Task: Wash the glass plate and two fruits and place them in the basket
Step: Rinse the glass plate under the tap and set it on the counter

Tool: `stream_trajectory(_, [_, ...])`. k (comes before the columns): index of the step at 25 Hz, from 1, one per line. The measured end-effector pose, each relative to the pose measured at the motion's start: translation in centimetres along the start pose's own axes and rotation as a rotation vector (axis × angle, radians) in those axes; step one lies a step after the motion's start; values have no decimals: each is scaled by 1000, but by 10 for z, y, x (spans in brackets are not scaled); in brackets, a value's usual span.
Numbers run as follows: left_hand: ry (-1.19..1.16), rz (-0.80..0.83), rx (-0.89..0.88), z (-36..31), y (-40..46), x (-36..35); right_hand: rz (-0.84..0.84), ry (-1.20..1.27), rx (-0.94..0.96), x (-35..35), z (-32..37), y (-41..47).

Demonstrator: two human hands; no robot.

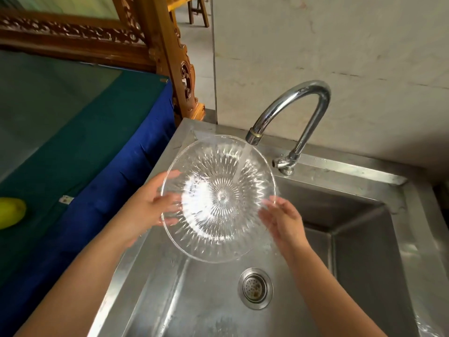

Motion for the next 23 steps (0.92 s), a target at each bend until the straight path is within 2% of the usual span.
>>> stream_trajectory(4, [-125,-125,-34,36,-6,-12,-32,-181,272,3,51,-18])
stream_trajectory(7, [-175,-207,-95,49,-4,-20,-80,-366,349,1,71,-19])
stream_trajectory(9, [-189,-219,-58,58,1,-20,-108,-447,331,3,69,-14])
stream_trajectory(14, [-182,-117,71,76,4,-19,-177,-537,211,16,53,0])
stream_trajectory(17, [-210,-130,150,84,-2,-20,-326,-664,169,13,68,17])
stream_trajectory(20, [-268,-127,198,89,-8,-22,-352,-465,139,-9,96,33])
stream_trajectory(23, [-290,-93,215,89,-10,-29,-402,-441,60,-21,111,47])
Point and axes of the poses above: each hand's wrist, its own y-axis towards the middle knuckle, its own x-axis out of the back of the hand, z = x × y, the point moved 7 cm from there along y, towards the middle knuckle, and after that the axes turned 11 degrees about -x, right-handed, at the moved point
